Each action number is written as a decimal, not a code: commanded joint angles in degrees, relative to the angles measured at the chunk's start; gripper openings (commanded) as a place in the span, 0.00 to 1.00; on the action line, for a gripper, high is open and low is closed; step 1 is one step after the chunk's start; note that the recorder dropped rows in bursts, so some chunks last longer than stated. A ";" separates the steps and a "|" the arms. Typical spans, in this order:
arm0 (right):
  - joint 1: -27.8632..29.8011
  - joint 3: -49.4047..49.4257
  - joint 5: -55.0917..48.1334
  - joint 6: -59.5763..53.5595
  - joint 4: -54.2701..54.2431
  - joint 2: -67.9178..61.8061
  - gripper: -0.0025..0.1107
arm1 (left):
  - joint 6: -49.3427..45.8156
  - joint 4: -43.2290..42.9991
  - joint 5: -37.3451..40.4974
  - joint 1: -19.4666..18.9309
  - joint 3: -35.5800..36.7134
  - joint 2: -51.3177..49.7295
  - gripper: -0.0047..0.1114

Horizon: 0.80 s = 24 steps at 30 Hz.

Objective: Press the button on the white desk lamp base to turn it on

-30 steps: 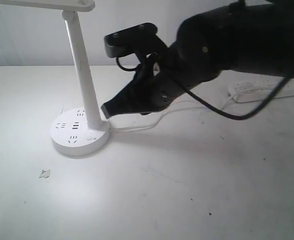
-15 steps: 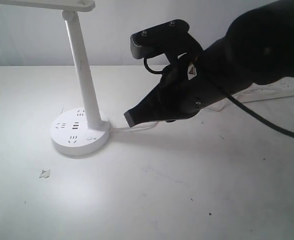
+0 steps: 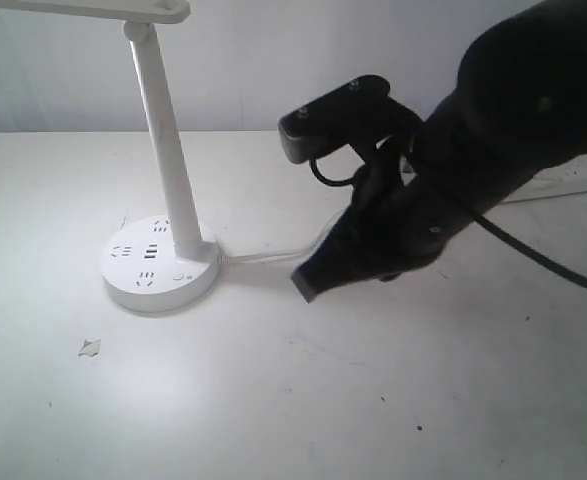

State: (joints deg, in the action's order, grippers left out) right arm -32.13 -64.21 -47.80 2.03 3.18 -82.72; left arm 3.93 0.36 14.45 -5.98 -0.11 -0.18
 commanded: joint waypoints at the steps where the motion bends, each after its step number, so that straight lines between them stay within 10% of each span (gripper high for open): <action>1: 0.19 0.49 -10.87 0.23 2.86 4.93 0.02 | 0.07 0.13 0.10 0.47 0.11 0.18 0.04; 12: 0.19 13.59 20.40 0.77 4.58 27.91 0.02 | 0.07 0.13 0.10 0.47 0.11 0.18 0.04; 24: 0.19 37.02 21.66 4.75 3.90 58.71 0.02 | 0.07 0.13 0.10 0.47 0.11 0.18 0.04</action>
State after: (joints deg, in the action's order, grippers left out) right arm -32.13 -32.24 -27.34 5.23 7.00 -31.42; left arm 3.93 0.36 14.45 -5.98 -0.11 -0.18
